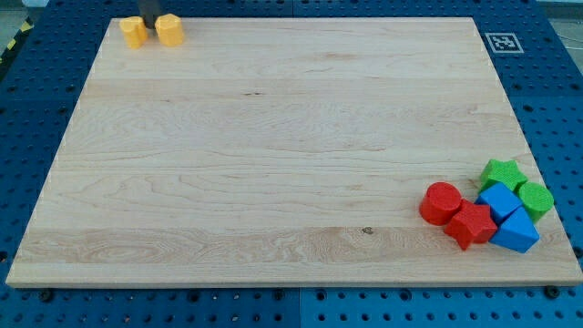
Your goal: Push yellow heart into yellow hexagon
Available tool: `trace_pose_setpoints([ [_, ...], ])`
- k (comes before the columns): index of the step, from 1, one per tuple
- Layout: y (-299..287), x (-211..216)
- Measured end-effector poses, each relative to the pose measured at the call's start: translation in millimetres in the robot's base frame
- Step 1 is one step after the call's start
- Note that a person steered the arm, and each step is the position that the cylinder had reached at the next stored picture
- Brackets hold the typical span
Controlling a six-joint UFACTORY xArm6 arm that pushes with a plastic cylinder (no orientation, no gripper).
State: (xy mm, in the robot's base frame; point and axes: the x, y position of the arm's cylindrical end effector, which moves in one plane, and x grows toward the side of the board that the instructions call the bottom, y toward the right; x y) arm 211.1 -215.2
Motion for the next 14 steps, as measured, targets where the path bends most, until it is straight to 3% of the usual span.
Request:
trace_pose_setpoints([
  [2,69,60],
  [3,59,5],
  [4,45,-20],
  [7,-89,-18],
  [9,-83,14],
  [12,-76,-6],
  [14,-80,18],
])
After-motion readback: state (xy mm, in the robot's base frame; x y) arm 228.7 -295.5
